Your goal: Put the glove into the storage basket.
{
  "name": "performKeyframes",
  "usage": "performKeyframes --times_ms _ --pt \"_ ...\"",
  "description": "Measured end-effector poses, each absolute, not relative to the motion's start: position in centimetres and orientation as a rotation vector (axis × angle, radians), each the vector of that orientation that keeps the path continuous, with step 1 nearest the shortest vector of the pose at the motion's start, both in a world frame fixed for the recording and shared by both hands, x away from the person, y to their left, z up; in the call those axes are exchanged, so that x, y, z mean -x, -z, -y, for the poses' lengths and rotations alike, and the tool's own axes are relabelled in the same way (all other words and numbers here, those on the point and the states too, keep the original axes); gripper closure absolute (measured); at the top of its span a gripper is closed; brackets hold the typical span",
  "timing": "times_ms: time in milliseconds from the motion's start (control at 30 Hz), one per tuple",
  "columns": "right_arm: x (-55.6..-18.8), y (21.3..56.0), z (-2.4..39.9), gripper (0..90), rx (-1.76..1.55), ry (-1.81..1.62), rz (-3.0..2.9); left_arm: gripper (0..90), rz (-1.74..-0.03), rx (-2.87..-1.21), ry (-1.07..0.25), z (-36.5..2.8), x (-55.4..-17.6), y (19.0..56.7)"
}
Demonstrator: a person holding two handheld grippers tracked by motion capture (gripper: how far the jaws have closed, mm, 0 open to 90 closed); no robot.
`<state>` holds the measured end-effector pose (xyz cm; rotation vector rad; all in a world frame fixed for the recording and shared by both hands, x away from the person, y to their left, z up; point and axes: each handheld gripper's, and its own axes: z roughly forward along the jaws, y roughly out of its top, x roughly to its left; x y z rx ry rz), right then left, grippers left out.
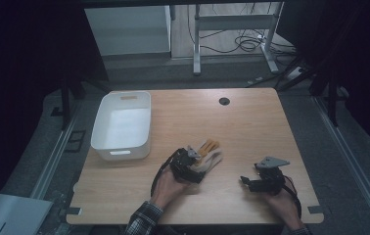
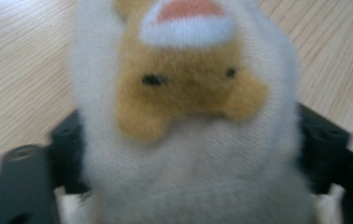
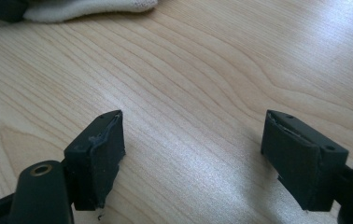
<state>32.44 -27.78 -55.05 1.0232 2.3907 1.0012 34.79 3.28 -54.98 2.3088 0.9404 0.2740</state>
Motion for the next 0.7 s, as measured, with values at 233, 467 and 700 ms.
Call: performKeyframes --times_ms 233,467,700 --pt "-32.4 55.1 27.8 21.7 -1.023 -1.003 -2.391 56.2 -0.942 -2.271 -0.185 -3.9 -34.7 54.5" --pt "-32.4 55.1 27.8 21.7 -1.023 -1.002 -2.391 62.6 -0.928 -2.263 -0.193 -4.2 -34.5 53.6" --pt "-32.4 55.1 27.8 21.7 -1.024 -1.002 -2.391 65.6 -0.941 -2.230 -0.185 -5.1 -34.7 52.4"
